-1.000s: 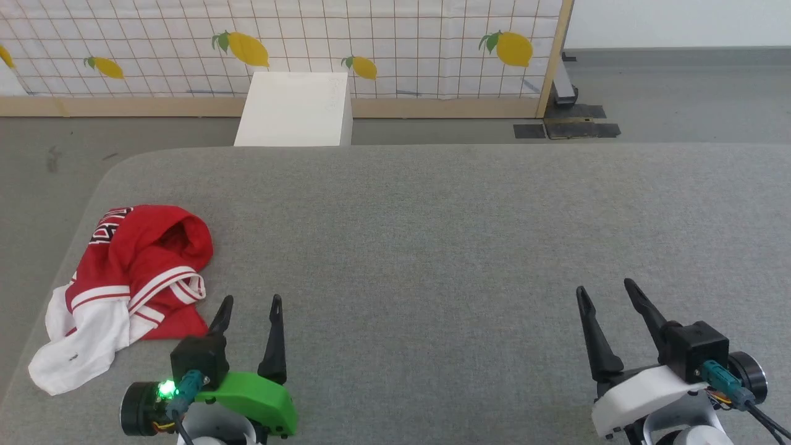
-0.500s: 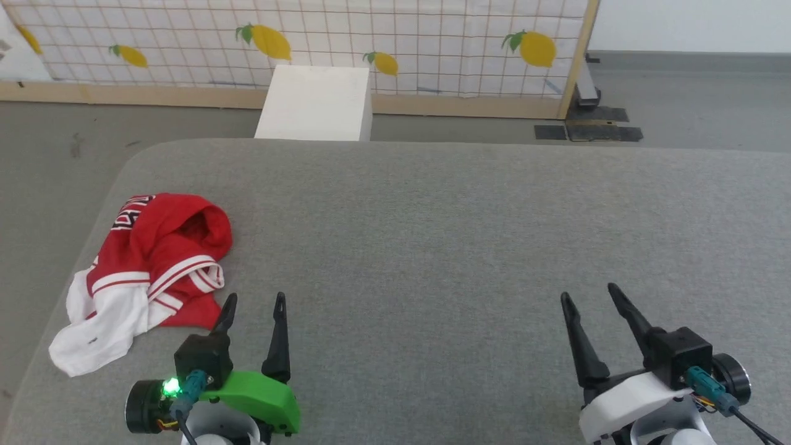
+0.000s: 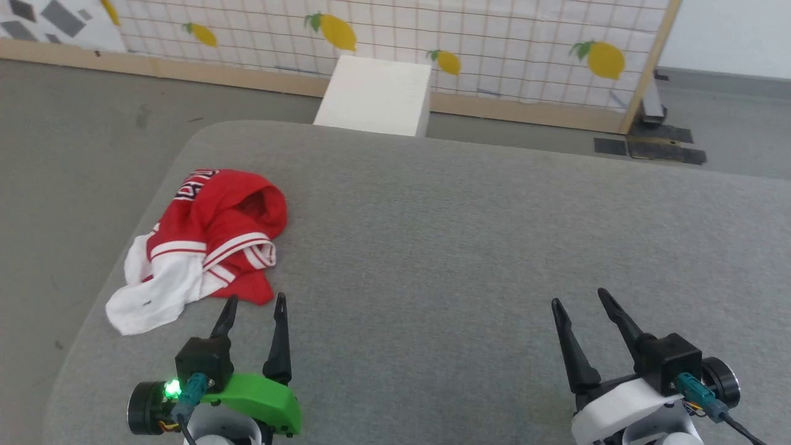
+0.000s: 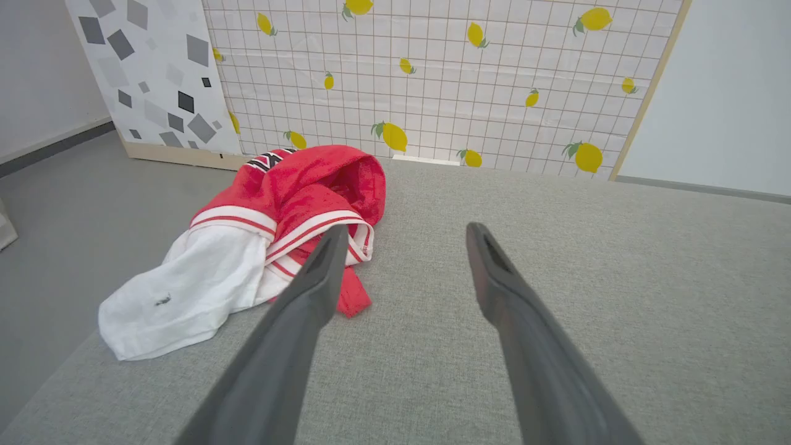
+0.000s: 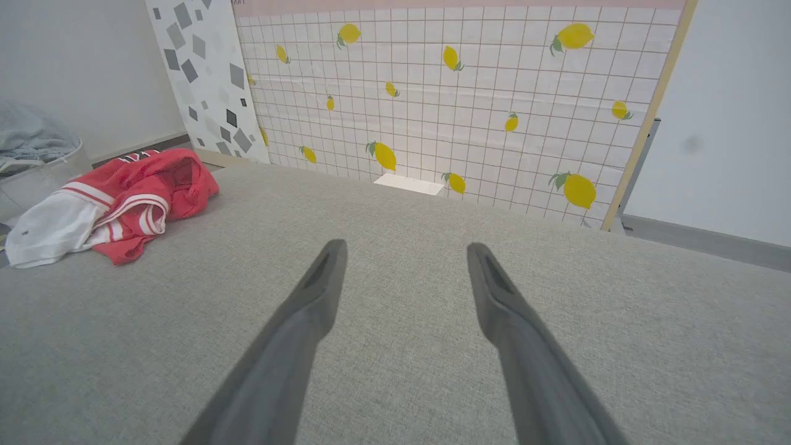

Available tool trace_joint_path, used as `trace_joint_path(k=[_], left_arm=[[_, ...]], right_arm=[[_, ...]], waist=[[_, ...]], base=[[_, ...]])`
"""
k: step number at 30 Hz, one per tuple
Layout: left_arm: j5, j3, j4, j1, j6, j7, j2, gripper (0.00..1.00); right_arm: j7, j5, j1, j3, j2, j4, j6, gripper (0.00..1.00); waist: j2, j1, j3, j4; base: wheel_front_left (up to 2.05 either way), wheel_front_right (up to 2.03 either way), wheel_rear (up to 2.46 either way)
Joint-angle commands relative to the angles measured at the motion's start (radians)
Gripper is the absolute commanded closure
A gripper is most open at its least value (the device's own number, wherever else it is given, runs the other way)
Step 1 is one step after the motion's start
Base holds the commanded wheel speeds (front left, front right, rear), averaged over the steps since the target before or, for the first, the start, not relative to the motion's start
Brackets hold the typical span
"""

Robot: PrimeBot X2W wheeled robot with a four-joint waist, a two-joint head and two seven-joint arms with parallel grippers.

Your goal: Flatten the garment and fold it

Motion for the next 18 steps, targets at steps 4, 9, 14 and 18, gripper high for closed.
trace_joint_path(k=[4, 9, 14, 18], left_arm=[[-0.008, -0.001, 0.005, -0.011, 0.0, -0.017, -0.003, 0.0], [-0.013, -0.004, 0.008, -0.01, -0.004, -0.031, -0.003, 0.0], [-0.018, -0.005, 0.011, -0.013, -0.003, -0.042, -0.004, 0.0], [-0.023, -0.008, 0.015, -0.015, -0.002, -0.05, -0.004, 0.0]], right_arm=[[-0.017, 0.004, -0.017, 0.01, 0.002, 0.008, -0.001, 0.0], [-0.032, 0.008, -0.017, 0.017, 0.002, 0.014, -0.002, 0.0], [-0.043, 0.014, -0.021, 0.021, 0.002, 0.018, -0.002, 0.0], [-0.051, 0.029, -0.019, 0.021, 0.003, 0.022, -0.002, 0.0]], waist=[[0.0023, 0.0, -0.006, 0.069], [0.0025, 0.0, -0.002, 0.132], [0.0026, 0.0, 0.001, 0.169], [0.0027, 0.0, 0.0, 0.195]], base=[[0.0, 0.0, 0.0], [0.0, 0.0, 0.0], [0.0, 0.0, 0.0], [0.0, 0.0, 0.0]])
